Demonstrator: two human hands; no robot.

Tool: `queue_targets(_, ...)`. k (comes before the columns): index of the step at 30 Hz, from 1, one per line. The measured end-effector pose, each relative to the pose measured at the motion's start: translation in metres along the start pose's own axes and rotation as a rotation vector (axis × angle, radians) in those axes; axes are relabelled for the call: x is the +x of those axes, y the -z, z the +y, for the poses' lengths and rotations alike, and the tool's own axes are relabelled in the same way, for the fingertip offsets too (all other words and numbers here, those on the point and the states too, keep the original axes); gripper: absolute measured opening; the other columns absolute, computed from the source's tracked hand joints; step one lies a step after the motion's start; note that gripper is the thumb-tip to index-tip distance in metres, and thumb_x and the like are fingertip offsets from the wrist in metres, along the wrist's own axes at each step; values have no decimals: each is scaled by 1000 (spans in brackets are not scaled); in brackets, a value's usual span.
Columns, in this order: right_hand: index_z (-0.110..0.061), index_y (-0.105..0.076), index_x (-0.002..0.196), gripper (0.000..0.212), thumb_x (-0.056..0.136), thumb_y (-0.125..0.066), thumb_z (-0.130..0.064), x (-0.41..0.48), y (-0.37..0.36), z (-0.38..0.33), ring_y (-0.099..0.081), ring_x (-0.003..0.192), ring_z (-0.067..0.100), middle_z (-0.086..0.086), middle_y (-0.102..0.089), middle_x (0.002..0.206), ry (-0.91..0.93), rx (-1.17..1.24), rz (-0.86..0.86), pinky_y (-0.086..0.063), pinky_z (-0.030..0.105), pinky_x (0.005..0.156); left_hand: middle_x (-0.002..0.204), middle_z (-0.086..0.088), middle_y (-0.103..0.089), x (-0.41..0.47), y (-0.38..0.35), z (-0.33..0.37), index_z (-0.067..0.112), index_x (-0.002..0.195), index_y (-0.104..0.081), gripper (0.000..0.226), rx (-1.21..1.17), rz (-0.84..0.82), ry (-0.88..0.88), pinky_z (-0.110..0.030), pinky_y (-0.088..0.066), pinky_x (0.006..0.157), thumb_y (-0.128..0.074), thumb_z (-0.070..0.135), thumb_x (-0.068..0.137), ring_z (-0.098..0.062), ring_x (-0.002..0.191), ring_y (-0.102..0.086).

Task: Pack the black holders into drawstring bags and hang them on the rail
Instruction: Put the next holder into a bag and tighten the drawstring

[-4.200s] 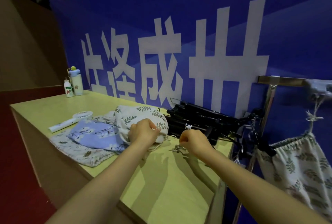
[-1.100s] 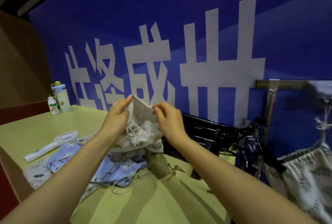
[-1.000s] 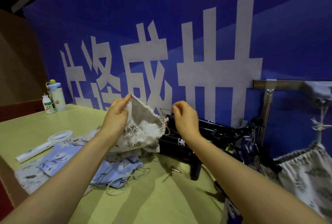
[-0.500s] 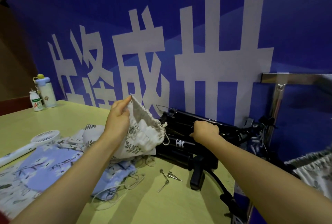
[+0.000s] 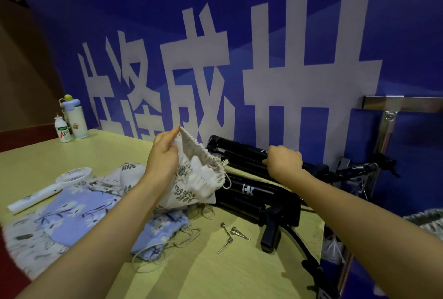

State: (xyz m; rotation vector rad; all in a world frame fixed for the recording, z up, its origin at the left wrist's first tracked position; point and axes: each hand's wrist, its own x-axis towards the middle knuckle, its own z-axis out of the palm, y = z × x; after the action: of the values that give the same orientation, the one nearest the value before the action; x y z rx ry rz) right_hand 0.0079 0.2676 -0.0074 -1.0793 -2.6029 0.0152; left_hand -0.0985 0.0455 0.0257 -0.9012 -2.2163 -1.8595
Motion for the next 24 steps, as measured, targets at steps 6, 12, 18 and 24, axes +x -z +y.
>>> queue_targets(6, -10, -53, 118, 33, 96, -48, -35, -15, 28, -7, -56, 107, 30, 10, -60, 116, 137, -8, 221, -38, 38, 90, 140, -5, -40, -4, 9, 5, 16, 143, -41, 50, 15, 22, 29, -2, -40, 60, -28, -1, 98, -1, 83, -46)
queue_targets(12, -13, -52, 121, 34, 97, -46, -36, -27, 52, -11, -56, 104, 29, 8, -60, 114, 171, 63, 349, -38, 37, 87, 146, -5, -36, -2, 29, 6, 18, 144, -40, 51, 26, 84, 93, -16, -38, 43, -29, 1, 97, -20, 67, -50)
queue_targets(18, -17, -51, 125, 33, 95, -51, -31, -45, 77, -8, -53, 102, 27, 5, -60, 113, 294, 256, 473, -35, 36, 89, 142, -22, -43, 3, 52, 13, 17, 144, -39, 58, 18, 119, 148, -14, -29, 31, -27, -4, 92, -14, 49, -34)
queue_targets(24, -12, -53, 125, 36, 92, -58, -24, -63, 93, -5, -55, 101, 28, 9, -61, 113, 485, 267, 582, -37, 41, 94, 139, -30, -42, 13, 68, 17, 18, 142, -43, 57, 49, 154, 148, -21, -33, 35, -30, -7, 92, -18, 50, -36)
